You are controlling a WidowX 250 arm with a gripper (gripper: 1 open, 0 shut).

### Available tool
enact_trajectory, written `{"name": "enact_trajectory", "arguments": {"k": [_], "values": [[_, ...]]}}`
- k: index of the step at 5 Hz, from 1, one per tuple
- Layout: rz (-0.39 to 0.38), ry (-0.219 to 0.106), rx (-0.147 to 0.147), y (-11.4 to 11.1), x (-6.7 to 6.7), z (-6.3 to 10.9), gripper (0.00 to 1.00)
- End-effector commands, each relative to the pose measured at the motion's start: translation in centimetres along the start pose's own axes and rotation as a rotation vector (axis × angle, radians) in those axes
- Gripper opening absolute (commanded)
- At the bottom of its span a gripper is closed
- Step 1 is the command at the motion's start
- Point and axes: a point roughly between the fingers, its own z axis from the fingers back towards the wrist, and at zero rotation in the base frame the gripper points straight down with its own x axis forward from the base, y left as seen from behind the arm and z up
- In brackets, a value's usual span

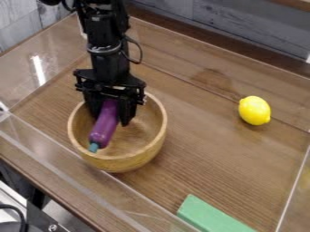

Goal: Remove the purple eggplant from inside the brown bowl and put it on the table

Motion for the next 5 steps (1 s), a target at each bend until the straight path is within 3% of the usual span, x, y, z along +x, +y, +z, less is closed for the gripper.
{"name": "enact_trajectory", "arguments": {"k": [1, 4, 5], "values": [[0.017, -0.033, 0.001, 0.5, 0.1, 1.3, 0.00], [0.038, -0.026, -0.012, 0.7, 0.0, 1.5, 0.00], [0.044, -0.025, -0.022, 0.3, -0.1, 2.3, 0.00]]}}
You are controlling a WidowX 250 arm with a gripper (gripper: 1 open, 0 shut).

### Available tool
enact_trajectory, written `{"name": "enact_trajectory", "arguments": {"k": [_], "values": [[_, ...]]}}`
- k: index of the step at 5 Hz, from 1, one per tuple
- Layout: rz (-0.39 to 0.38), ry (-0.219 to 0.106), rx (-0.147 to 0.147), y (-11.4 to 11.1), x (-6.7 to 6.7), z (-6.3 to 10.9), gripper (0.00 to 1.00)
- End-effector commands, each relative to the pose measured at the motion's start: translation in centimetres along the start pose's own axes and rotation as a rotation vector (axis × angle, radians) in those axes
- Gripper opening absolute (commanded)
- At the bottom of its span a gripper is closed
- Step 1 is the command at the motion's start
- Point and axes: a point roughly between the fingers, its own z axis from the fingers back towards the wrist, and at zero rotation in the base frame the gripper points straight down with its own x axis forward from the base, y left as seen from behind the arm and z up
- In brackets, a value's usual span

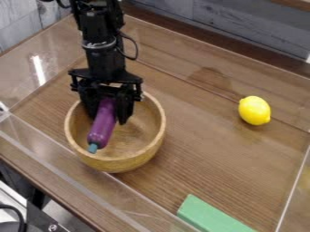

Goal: Remove the purple eggplant from inside the brown bowl and put it on the table

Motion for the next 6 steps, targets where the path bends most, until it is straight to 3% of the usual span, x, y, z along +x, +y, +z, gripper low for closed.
{"name": "enact_trajectory", "arguments": {"k": [1, 6], "values": [[0.008, -0.046, -0.006, -0.3, 0.4, 2.1, 0.00], [0.027, -0.031, -0.045, -1.8, 0.0, 3.1, 0.00]]}}
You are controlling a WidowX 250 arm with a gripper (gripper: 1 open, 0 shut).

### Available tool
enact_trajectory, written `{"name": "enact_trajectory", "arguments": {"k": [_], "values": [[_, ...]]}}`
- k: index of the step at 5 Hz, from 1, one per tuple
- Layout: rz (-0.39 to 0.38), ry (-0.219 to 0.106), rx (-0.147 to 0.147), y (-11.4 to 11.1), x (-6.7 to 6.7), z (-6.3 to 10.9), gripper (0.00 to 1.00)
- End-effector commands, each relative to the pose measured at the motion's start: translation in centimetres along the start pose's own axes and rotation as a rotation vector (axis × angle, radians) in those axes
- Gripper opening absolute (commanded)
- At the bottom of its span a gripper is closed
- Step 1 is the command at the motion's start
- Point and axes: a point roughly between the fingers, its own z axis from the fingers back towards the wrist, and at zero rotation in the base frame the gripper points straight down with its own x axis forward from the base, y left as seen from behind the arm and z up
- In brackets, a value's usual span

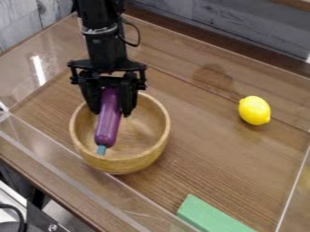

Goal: Remove the purple eggplant from inside the brown bowl and put it on the table

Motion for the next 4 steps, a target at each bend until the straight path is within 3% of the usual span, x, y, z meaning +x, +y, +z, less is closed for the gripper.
{"name": "enact_trajectory", "arguments": {"k": [1, 4], "values": [[-0.011, -0.068, -0.004, -0.68, 0.37, 1.92, 0.00], [-0.004, -0.064, -0.012, -1.29, 0.18, 2.01, 0.00]]}}
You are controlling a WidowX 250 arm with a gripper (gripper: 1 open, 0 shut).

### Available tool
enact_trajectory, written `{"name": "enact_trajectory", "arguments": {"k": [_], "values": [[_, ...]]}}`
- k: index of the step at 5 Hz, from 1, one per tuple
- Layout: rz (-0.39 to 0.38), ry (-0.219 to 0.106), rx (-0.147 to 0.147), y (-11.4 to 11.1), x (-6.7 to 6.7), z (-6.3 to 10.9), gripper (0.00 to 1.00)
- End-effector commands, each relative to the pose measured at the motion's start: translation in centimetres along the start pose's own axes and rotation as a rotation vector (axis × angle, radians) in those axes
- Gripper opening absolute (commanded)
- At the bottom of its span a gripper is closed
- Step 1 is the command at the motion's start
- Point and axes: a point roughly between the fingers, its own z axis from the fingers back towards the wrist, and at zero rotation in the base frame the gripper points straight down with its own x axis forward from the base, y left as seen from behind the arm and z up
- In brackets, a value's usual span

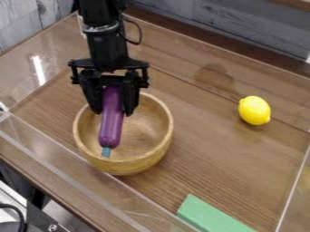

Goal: Remove the purple eggplant from inside the brown bowl and put it on the table

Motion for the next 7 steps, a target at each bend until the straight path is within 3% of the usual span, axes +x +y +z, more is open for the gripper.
{"name": "enact_trajectory", "arguments": {"k": [1, 7], "values": [[-0.004, -0.065, -0.004, -0.50, 0.44, 1.69, 0.00], [0.016, -0.060, -0.013, -1.15, 0.18, 1.80, 0.00]]}}
